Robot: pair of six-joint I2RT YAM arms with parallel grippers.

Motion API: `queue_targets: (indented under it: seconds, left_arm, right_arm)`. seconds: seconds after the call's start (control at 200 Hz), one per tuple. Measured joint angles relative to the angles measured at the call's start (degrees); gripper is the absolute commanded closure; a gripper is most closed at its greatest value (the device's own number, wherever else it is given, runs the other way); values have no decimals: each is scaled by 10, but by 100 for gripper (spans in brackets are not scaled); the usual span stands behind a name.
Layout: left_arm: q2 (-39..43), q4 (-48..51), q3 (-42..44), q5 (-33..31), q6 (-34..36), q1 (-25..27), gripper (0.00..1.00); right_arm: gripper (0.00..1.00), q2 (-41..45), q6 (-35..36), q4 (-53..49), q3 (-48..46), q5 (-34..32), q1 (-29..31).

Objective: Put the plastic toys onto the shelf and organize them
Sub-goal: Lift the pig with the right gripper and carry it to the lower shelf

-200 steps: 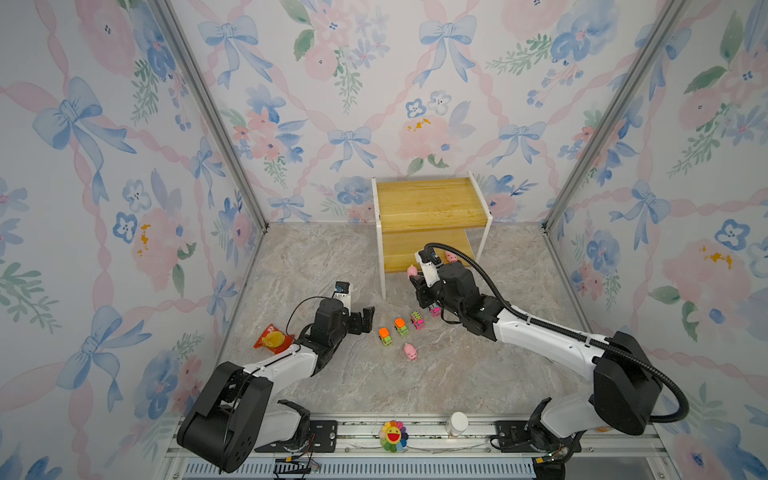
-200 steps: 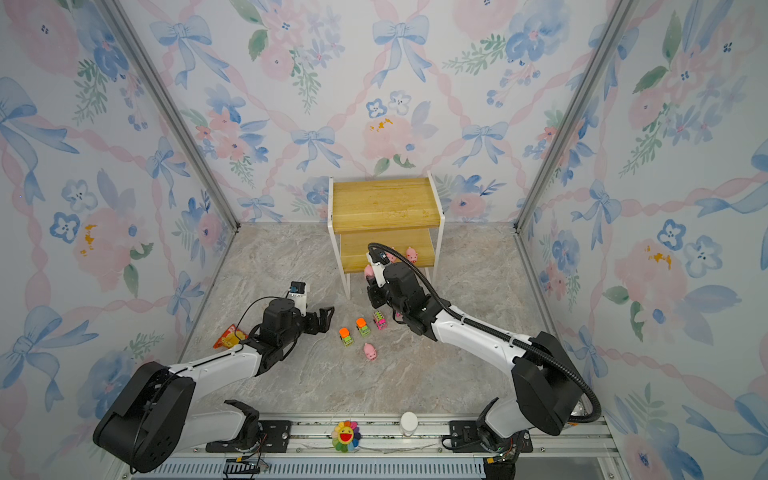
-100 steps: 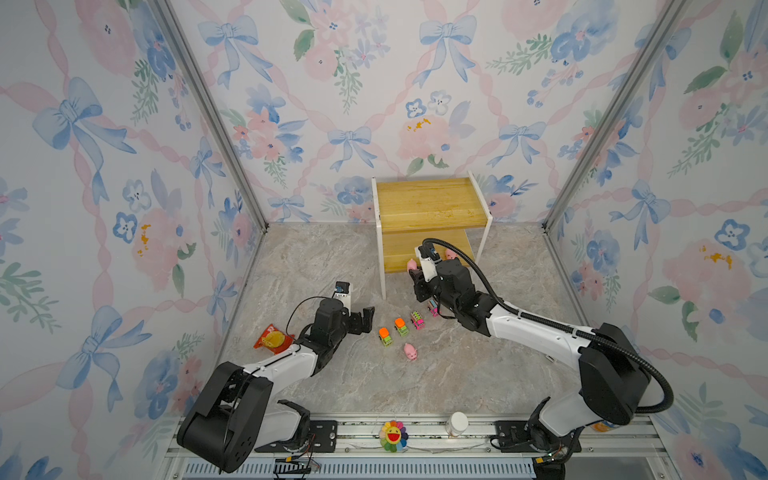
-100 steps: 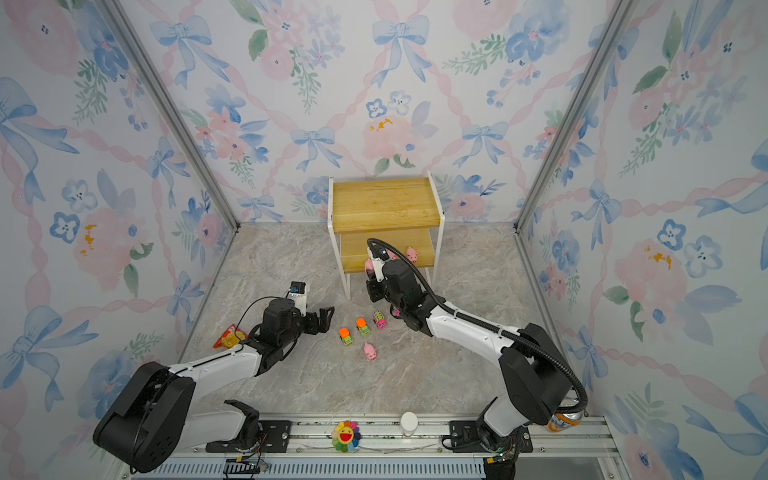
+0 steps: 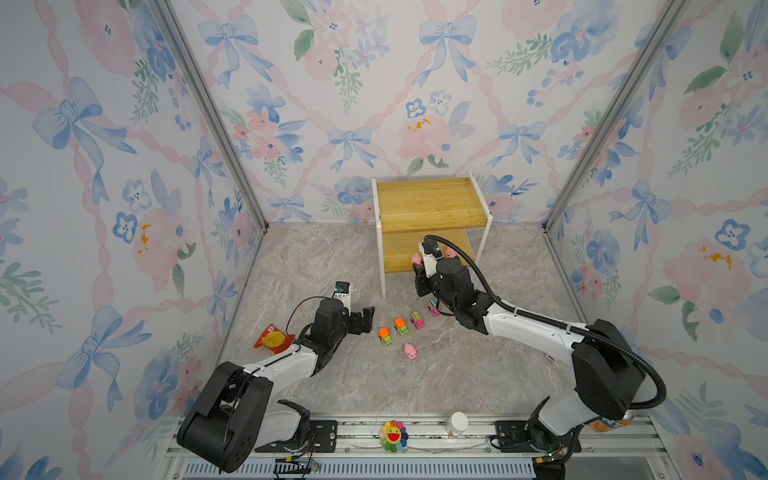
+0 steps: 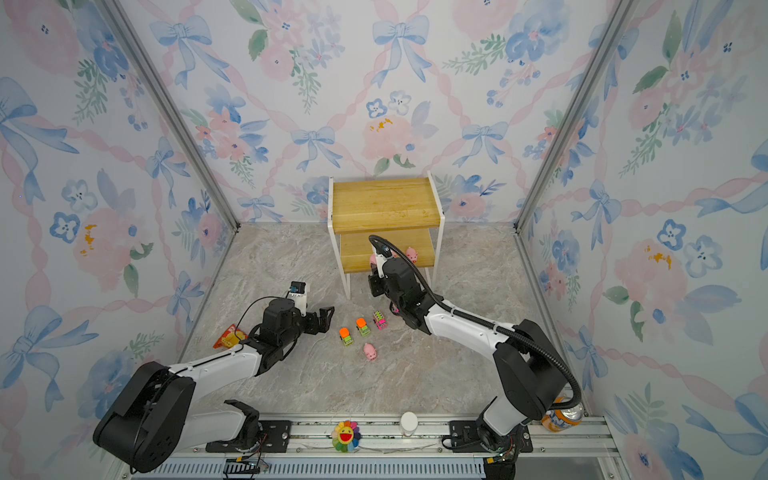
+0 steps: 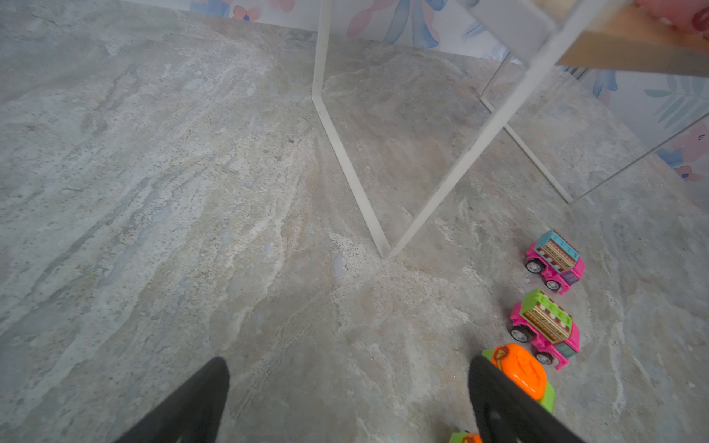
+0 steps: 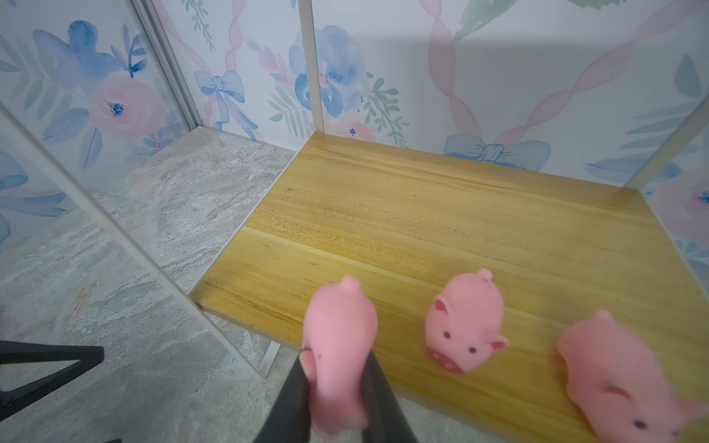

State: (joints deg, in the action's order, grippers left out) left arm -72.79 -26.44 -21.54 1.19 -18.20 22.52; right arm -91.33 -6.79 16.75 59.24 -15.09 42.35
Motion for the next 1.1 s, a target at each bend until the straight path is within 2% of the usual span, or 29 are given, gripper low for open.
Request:
queue_targets:
  seconds: [1.1]
  left_arm:
    - [0,0,0,0,0,0,2]
  right_arm:
    - [74,-52,-17,7,35,-13,-11]
